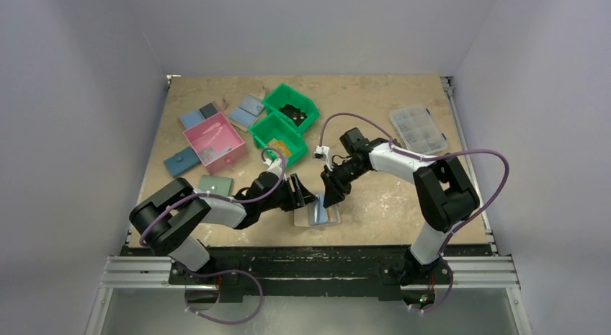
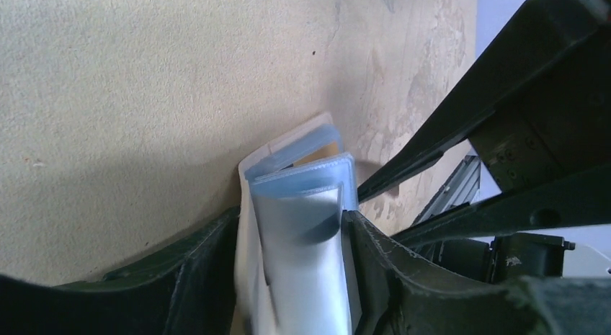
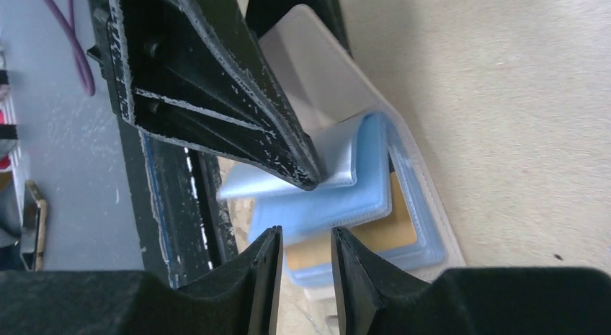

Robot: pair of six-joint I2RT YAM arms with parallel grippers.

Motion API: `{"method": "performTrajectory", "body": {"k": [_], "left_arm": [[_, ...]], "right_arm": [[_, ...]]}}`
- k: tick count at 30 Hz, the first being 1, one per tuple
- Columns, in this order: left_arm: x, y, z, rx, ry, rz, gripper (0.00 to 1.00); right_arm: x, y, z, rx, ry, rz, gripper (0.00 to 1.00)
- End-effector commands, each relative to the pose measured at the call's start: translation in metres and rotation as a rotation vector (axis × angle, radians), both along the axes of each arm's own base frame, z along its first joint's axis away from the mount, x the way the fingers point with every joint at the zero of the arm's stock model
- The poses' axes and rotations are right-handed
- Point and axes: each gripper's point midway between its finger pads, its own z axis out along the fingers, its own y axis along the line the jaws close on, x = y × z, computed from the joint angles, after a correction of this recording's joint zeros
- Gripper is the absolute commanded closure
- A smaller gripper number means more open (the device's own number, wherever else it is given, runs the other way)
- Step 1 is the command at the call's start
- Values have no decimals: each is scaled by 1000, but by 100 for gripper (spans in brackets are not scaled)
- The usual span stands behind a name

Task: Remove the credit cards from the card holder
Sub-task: Remove the credit card from the card holder.

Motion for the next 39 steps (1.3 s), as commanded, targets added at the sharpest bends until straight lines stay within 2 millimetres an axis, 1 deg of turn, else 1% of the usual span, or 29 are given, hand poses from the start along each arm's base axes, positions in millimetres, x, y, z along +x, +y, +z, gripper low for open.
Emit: {"method": "performTrajectory", "body": {"k": [1,5,9,14,17,23,28,34,39], "left_arm": [[3,-7,17,-85,-35,-6,45],[2,-8,21,-107,-43,-9,43],[2,-10,21,-116,-41,-15,43],[1,-12,20,-128,-33,-19,43],[1,-12,21,-141,-32,-16,43],[-2,-14,23,-167,-32,-31,43],[-4,-16,24,-182,-36,-45,43],[-5,-19,27,-199,-38,-60,42],[-6,-21,30,-212,-46,-68,42]], "right_arm": [[-15,17,13,77,40,76,61],[-22,23,15,95,60,109,61],[-23,26,16,108,58,120,61],[-21,29,20,122,49,113,59],[-16,30,20,114,28,90,58],[-4,27,13,69,-10,39,56],[-4,28,16,80,-12,41,54],[-10,30,21,111,0,69,50],[-12,31,24,130,5,82,51]]}}
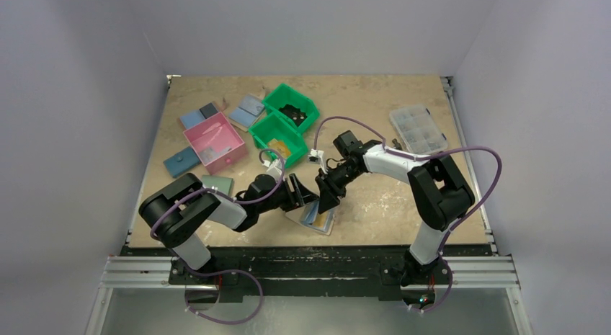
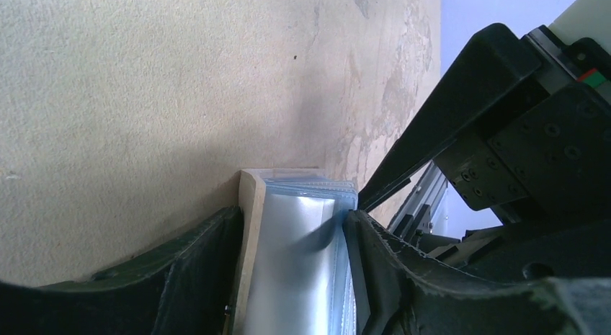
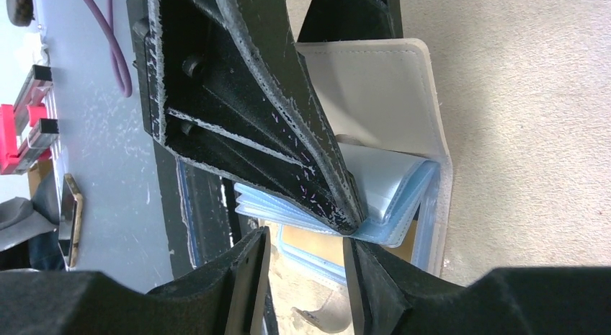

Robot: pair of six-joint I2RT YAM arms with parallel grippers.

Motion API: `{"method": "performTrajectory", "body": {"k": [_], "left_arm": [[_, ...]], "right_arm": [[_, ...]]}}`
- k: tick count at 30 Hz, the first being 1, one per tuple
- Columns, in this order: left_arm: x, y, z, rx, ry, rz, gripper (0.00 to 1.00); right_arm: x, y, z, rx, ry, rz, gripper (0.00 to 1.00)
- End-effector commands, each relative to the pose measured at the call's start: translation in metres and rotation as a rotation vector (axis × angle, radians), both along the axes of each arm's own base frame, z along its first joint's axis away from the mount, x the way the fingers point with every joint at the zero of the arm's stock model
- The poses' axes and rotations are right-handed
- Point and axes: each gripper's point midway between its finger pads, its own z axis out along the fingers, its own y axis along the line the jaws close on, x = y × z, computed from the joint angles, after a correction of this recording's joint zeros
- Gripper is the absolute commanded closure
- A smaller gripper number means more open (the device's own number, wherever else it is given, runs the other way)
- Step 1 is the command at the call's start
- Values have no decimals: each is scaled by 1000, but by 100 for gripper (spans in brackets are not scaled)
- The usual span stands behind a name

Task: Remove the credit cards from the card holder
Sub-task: Remove the credit card from the card holder.

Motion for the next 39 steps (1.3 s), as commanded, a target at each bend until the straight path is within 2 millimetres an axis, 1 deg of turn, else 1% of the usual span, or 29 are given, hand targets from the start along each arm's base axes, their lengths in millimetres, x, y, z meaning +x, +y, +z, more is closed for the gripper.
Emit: {"method": "performTrajectory", "body": {"k": [1,5,6,8,12,16,18,22,24,26,27,30,33,39], "left_arm": [[-5,-15,26,-102,-54,-62,41],[-5,-15,29,-111,-59,-61,40],[-4,-15,30,-113,-62,-60,39],[-4,-14,32,-116,-65,-58,38],[-5,-14,34,-127,-69,-56,38],[-6,-13,34,-134,-63,-51,38],[-7,-13,35,-143,-62,-54,38],[-7,-14,34,-153,-58,-52,38],[-7,-14,35,-159,-58,-51,41],[-7,-14,35,-163,-57,-50,48],[-7,-13,35,-165,-55,-48,50],[-7,-12,36,-173,-56,-42,58],[-7,-11,36,-180,-55,-35,64],[-7,-7,35,-186,-45,-9,68]], "right_arm": [[8,12,22,102,-72,32,51],[9,13,22,102,-69,28,56],[9,13,22,100,-68,25,58],[10,13,21,95,-68,20,66],[13,12,18,78,-72,2,72],[18,10,15,63,-80,-25,83],[21,9,14,55,-81,-40,86],[26,7,12,42,-89,-69,87],[28,6,12,41,-87,-77,86],[29,5,11,37,-87,-83,84],[30,5,11,36,-88,-86,83],[32,3,10,33,-86,-93,74],[32,1,10,34,-82,-92,66],[30,0,12,42,-74,-80,51]]}}
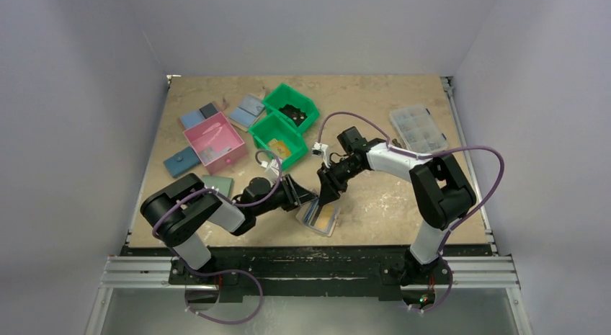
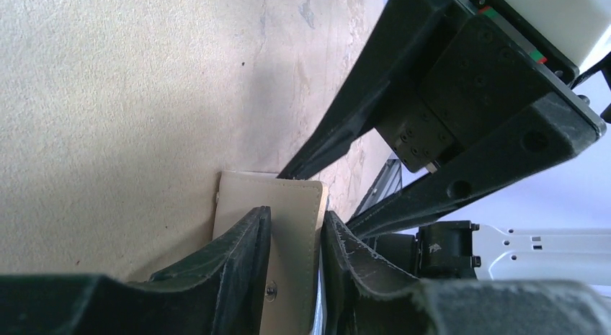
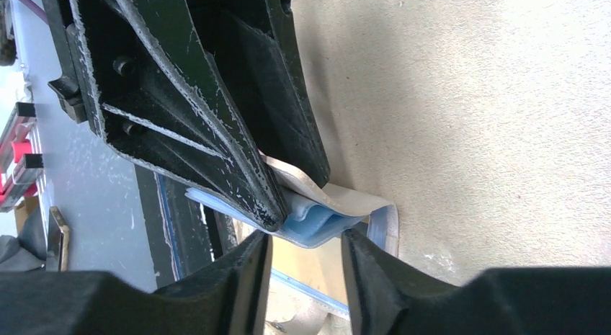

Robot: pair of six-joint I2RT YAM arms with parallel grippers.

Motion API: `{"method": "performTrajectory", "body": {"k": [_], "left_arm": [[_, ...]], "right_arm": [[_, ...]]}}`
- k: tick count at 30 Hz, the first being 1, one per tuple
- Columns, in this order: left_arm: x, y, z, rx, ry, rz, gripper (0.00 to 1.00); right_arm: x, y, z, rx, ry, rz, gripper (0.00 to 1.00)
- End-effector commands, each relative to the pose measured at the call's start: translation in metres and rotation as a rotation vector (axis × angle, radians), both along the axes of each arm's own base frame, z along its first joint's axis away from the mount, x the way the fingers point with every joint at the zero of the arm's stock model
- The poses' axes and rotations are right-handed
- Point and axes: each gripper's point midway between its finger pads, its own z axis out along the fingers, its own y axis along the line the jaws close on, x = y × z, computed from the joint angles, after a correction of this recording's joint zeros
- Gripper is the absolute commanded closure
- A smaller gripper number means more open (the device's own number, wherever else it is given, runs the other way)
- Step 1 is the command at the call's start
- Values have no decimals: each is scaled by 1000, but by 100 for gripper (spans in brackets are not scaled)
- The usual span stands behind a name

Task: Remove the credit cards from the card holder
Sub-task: Remove the credit card from the card holder.

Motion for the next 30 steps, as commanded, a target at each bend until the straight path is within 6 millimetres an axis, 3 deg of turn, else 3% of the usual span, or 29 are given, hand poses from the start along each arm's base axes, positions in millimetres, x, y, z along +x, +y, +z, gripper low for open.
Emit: {"method": "performTrajectory", "body": {"k": [1,10,18,30], "left_arm": [[-5,-1,11,-58,-18,-6,68],[-4,7,14,-117,-7,48,79],[-5,12,17,-191,1,79,95],[5,43,-7,-41,32,239,100]], "right_arm": [[5,4,13,46,-48,14,49],[3,4,15,54,-41,22,36],[6,2,13,39,-45,4,35],[16,-11,-6,-60,-68,-21,38]]}}
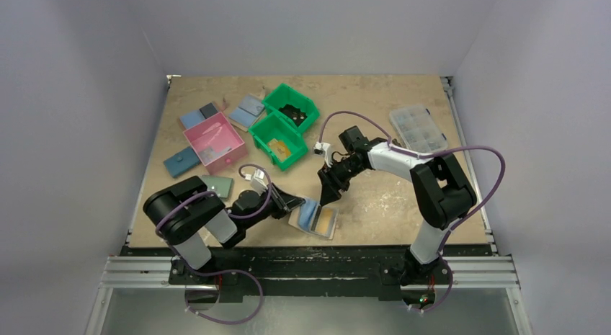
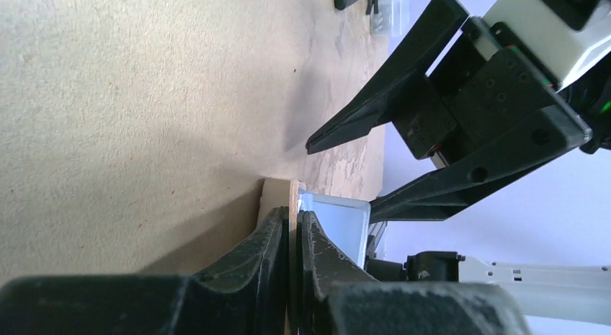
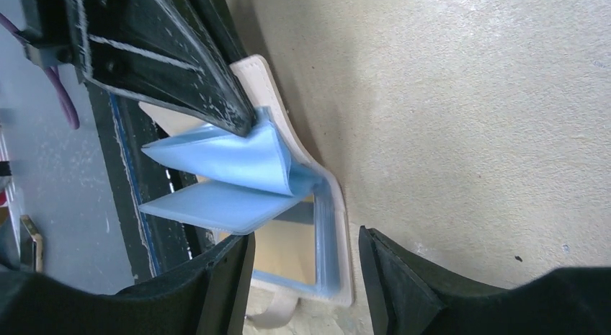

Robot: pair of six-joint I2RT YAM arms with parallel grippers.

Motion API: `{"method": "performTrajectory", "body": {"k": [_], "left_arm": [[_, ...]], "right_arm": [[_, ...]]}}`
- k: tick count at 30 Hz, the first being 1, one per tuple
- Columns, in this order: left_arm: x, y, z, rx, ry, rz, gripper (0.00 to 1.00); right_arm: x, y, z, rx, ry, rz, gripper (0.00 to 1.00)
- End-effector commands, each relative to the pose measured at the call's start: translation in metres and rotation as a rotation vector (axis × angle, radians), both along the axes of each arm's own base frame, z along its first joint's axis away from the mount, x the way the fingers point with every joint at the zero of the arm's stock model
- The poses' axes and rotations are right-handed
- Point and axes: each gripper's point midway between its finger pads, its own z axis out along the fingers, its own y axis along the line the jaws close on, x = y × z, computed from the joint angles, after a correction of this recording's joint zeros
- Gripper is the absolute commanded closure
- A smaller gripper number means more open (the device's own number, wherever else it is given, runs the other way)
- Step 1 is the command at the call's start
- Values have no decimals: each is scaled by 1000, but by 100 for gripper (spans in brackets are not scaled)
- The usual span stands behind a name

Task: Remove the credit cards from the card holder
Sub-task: Remove the credit card from the card holder.

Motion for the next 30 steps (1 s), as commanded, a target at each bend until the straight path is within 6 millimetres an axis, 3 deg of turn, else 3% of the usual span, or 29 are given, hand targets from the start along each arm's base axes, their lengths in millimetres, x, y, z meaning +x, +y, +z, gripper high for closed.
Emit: {"method": "performTrajectory", "body": {"k": [1,11,23,30], "left_arm": [[11,9,8,51,-39,67,100],[15,27,-7,143,7,152,100],[16,48,-11,218,38,250,100],[11,55,-22,351,66,216,75]], "right_arm": [[6,-5,-2,-30,-31,10,40],[-2,-1,-8,-51,-28,39,55],[-6,6,1,-1,-12,55,57],[-4,3,-2,-20,-22,53,57]]}}
